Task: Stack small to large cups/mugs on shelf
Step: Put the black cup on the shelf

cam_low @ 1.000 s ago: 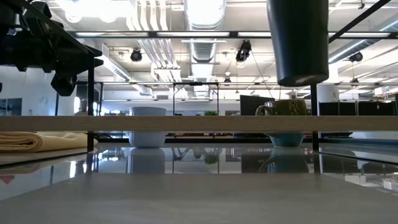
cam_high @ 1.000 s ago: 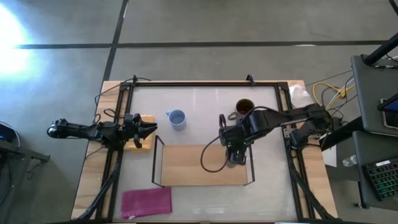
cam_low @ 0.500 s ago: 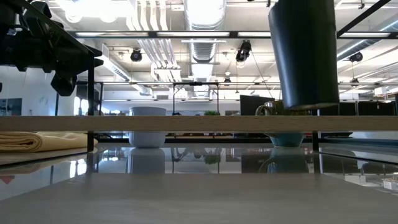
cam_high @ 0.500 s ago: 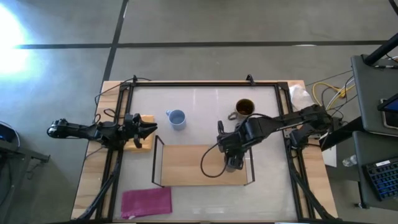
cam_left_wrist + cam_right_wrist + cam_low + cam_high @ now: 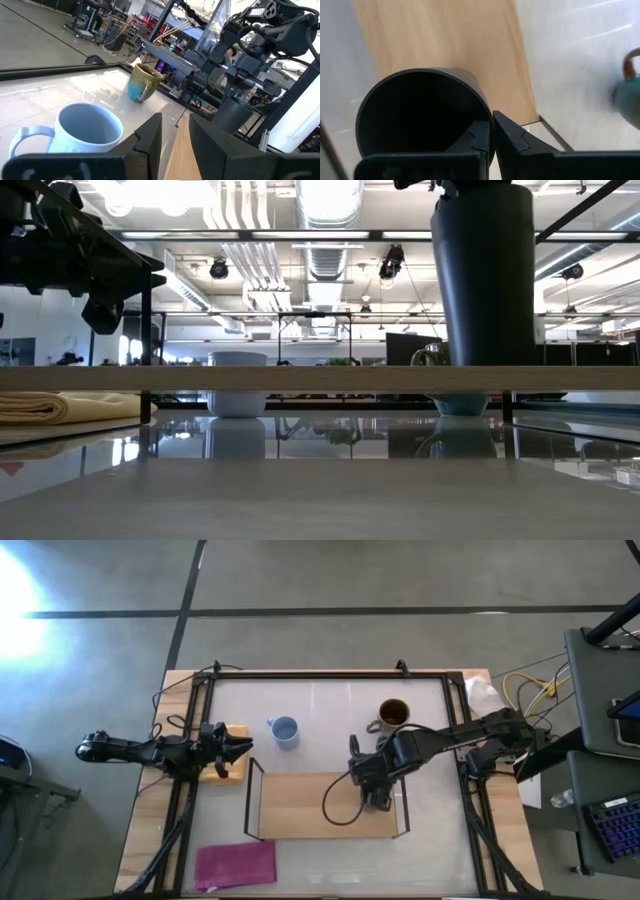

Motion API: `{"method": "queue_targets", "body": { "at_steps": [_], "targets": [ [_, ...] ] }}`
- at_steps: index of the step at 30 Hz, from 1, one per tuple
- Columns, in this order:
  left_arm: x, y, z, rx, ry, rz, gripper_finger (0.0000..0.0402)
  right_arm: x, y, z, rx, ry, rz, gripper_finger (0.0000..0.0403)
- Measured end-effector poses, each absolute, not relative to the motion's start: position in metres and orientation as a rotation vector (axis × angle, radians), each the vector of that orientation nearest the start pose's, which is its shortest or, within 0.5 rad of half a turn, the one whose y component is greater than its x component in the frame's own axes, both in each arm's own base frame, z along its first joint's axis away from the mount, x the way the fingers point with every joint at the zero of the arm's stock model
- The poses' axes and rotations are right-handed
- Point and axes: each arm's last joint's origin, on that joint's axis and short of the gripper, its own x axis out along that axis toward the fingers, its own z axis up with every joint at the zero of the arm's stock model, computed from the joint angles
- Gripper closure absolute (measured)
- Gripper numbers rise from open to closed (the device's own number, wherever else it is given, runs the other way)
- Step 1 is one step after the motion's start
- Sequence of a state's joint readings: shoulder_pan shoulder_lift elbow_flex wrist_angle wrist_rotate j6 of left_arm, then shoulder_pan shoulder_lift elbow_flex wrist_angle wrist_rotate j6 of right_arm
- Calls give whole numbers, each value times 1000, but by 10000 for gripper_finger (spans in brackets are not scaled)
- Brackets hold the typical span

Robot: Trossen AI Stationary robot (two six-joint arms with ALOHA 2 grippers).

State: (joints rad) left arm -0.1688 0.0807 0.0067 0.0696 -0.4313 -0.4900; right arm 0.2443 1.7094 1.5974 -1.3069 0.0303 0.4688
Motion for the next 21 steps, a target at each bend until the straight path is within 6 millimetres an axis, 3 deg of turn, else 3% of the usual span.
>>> {"method": "queue_targets", "body": {
  "at_steps": [13,21],
  "targets": [
    [100,-5,166,-486,-60,258,317,312,77,302,194,1411,-145,392],
    [100,-5,166,-486,-60,258,317,312,77,302,193,1411,-145,354]
  ]
}}
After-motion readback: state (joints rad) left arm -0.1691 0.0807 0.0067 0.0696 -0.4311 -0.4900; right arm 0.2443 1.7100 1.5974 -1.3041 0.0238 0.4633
